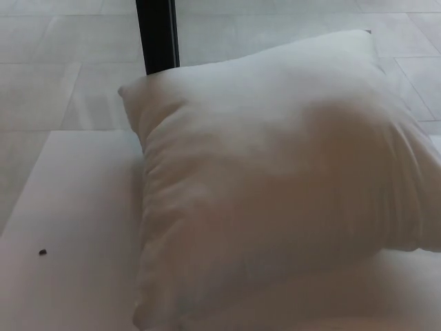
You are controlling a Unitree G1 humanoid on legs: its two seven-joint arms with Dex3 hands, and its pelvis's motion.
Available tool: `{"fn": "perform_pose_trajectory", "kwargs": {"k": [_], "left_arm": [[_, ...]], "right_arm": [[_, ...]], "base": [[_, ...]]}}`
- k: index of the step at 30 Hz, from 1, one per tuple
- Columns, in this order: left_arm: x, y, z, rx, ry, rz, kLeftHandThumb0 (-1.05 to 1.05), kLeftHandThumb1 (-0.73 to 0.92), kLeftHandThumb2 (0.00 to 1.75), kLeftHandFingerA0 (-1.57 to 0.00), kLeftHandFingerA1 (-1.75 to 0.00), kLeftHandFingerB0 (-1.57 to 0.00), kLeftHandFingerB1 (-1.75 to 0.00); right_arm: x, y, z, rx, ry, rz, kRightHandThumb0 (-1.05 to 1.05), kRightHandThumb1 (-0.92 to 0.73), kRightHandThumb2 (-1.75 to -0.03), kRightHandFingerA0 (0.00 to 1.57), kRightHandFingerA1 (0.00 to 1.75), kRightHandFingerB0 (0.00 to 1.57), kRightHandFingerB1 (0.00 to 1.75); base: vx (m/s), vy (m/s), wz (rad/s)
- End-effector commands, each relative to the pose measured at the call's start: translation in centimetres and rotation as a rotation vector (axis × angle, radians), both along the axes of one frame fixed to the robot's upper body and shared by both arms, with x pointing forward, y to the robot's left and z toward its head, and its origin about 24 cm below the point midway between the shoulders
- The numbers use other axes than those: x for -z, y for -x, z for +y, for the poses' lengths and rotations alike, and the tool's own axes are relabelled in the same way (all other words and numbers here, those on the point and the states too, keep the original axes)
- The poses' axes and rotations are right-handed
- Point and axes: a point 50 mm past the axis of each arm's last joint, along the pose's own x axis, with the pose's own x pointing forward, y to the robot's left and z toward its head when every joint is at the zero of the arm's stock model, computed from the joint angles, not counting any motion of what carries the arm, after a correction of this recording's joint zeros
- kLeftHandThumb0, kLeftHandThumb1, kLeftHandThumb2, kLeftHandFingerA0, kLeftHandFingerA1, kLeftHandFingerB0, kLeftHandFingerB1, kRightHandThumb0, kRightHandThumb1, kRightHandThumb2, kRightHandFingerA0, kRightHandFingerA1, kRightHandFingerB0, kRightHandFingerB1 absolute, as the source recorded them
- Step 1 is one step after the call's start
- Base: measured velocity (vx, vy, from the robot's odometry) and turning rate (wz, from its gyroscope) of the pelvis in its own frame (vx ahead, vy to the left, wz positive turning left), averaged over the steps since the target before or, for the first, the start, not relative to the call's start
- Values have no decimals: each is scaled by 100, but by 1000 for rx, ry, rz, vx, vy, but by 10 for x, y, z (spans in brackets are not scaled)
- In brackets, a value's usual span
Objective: The robot uses its left hand to press on the left side of the pillow kept in the middle of the desk and uses its right hand to lift up and the right side of the pillow and turn it over
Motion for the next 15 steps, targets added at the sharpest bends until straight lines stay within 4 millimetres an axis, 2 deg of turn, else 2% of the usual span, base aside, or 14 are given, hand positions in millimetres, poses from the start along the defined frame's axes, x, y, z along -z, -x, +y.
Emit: {"fn": "perform_pose_trajectory", "kwargs": {"k": [1, 2, 3, 4, 5, 6, 7, 8, 9, 10, 11, 12, 13, 15], "left_arm": [[-12, -13, 1, -101, 226, -336, -105, 30, 88, -49, -122, -57, -120], [-12, -15, 0, -108, 245, -373, -105, 30, 88, -49, -122, -57, -120], [-13, -20, 0, -113, 246, -401, -105, 47, 66, -45, -114, -59, -116], [-16, -38, -4, -67, 260, -501, -105, 54, 69, -37, -120, -40, -132], [-16, -39, -4, -70, 261, -504, -105, 54, 69, -37, -120, -40, -132], [-24, -53, -8, -42, 246, -619, -105, 42, 98, -26, -120, -34, -135], [-32, -60, -9, -18, 229, -623, -105, 43, 101, -23, -119, -39, -132], [-39, -67, -9, -27, 239, -677, -105, 42, 99, -24, -117, -39, -129], [-56, -83, -6, -15, 189, -736, -105, 59, 69, -24, -122, -32, -140], [-55, -83, -6, -15, 189, -734, -105, 59, 69, -24, -122, -32, -140], [-63, -90, -5, -19, 165, -759, -105, 61, 70, -31, -119, -37, -134], [-67, -94, -4, -25, 156, -778, -105, 61, 69, -25, -120, -38, -133], [-79, -105, -2, -38, 129, -824, -105, 62, 70, -25, -119, -43, -128], [-94, -121, 0, -44, 107, -870, -105, 63, 69, -24, -115, -35, -122]], "right_arm": [[-22, 1, -22, 104, -136, -123, -105, -66, -117, 93, 144, 0, 26], [-24, 0, -24, 132, -146, -149, -105, -66, -117, 93, 144, 0, 26], [-26, -4, -27, 215, -156, -207, -104, -65, -116, 112, 157, 8, 39], [-38, -16, -34, 257, -142, -383, -105, -88, -76, 80, 154, 0, 24], [-38, -18, -33, 257, -144, -385, -105, -88, -76, 80, 154, 0, 24], [-52, -35, -39, 229, -142, -559, -105, -92, -73, 78, 131, 0, 39], [-61, -45, -41, 210, -150, -643, -105, -74, -120, 17, 73, 0, 20], [-68, -55, -43, 209, -137, -691, -105, -92, -72, 64, 95, 0, 35], [-89, -75, -50, 199, -133, -813, -105, -68, -118, 6, 54, 4, 29], [-88, -74, -50, 201, -134, -811, -105, -68, -118, 6, 54, 4, 29], [-96, -82, -51, 211, -124, -862, -105, -90, -69, 4, 60, 0, 51], [-100, -87, -52, 209, -116, -880, -105, -91, -70, 7, 61, 0, 52], [-114, -100, -54, 181, -91, -916, -105, -92, -70, 10, 63, 0, 51], [-131, -119, -56, 136, -76, -955, -105, -90, -71, 9, 62, 2, 51]], "base": [[0, 0, 0], [0, 0, 0], [0, 0, 0], [0, 0, 0], [0, 0, 0], [0, 0, 0], [0, 0, 0], [0, 0, 0], [0, 0, 0], [0, 0, 0], [0, 0, 0], [0, 0, 0], [0, 0, 0], [0, 0, 0]]}}
